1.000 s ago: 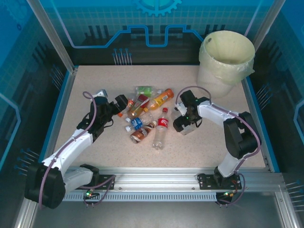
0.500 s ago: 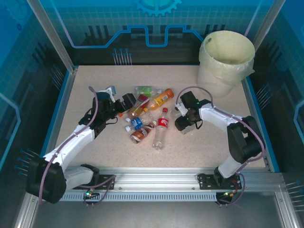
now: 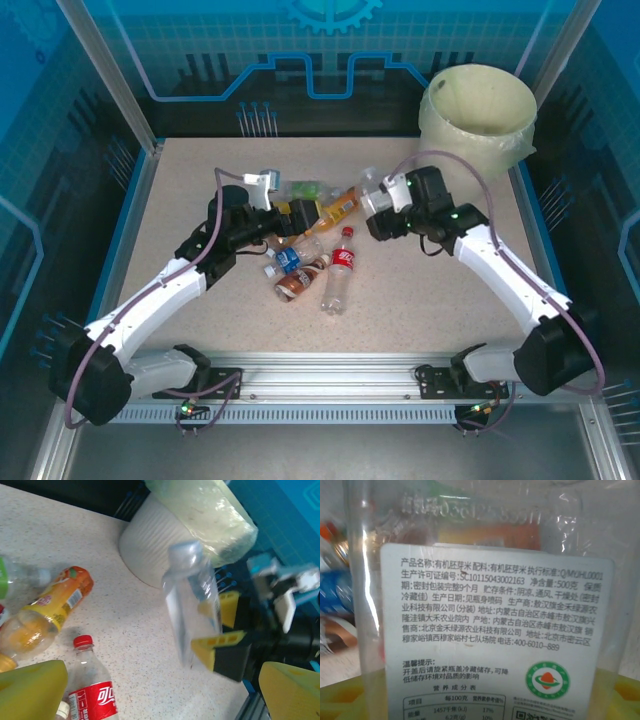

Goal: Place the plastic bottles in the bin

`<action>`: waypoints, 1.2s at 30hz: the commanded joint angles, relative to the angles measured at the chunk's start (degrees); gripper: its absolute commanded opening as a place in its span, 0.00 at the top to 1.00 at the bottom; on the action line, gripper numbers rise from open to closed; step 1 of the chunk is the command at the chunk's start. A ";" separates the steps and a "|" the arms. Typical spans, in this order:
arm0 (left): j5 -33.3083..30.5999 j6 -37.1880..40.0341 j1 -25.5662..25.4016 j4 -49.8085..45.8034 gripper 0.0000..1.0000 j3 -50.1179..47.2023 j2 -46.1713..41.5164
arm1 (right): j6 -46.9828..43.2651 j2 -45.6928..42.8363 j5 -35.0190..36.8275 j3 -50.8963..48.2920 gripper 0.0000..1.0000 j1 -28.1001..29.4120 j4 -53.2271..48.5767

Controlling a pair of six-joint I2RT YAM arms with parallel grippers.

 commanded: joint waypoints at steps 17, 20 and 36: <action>-1.46 2.92 -0.37 5.14 0.01 -1.56 -1.88 | 8.40 10.71 -9.81 32.98 0.35 -18.92 1.71; -3.96 2.59 -0.37 5.14 0.01 -2.67 -2.86 | 10.07 14.89 -7.22 38.59 0.35 -21.43 0.39; -13.29 2.37 -0.06 3.28 0.01 -7.34 -8.85 | 16.32 43.33 16.70 74.41 0.32 -27.42 -20.20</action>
